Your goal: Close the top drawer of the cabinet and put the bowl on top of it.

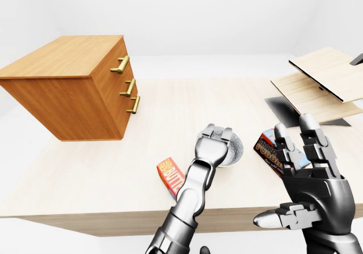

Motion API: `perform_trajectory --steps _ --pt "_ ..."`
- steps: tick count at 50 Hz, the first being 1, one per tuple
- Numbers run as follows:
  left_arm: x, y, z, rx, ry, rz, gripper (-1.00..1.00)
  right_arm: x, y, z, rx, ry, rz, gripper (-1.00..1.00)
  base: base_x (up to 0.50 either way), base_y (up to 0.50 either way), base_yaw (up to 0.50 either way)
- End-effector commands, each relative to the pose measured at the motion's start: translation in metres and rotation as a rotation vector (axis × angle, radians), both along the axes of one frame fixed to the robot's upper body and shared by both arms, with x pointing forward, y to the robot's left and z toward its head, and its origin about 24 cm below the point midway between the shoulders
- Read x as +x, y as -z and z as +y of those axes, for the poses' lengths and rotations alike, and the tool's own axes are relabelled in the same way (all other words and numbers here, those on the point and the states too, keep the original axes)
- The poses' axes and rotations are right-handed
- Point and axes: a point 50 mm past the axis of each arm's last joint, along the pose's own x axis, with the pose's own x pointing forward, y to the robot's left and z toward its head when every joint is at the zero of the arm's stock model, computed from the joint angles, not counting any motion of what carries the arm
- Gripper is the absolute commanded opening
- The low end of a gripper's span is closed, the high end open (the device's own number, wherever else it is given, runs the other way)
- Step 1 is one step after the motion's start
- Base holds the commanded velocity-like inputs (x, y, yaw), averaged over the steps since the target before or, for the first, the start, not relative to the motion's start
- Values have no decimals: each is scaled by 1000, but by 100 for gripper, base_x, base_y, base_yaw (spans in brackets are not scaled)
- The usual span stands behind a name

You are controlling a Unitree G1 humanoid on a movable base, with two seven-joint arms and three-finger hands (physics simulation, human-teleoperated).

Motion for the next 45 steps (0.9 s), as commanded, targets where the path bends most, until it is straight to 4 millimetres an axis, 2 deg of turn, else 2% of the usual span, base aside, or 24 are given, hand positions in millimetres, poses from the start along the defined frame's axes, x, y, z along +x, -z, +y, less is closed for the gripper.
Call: perform_trajectory --steps 1,40,41,42,43,45 --pt "1 5 -2 0 6 12 100 0 -1 0 0 1 -4 100 0 0 0" --pt "6 14 -7 -5 16 35 100 -3 -4 -3 -1 9 -27 100 0 0 0" --pt "6 15 -7 -3 16 36 84 -3 -4 -3 -1 8 -25 100 0 0 0" --pt "6 14 -7 -4 16 34 13 -3 -4 -3 -1 8 -25 100 0 0 0" --pt "6 13 -7 -6 17 32 -100 -3 -4 -3 -1 9 -25 100 0 0 0" --pt "5 14 -8 -5 19 32 -100 -4 -4 -3 -1 9 -27 100 0 0 0"
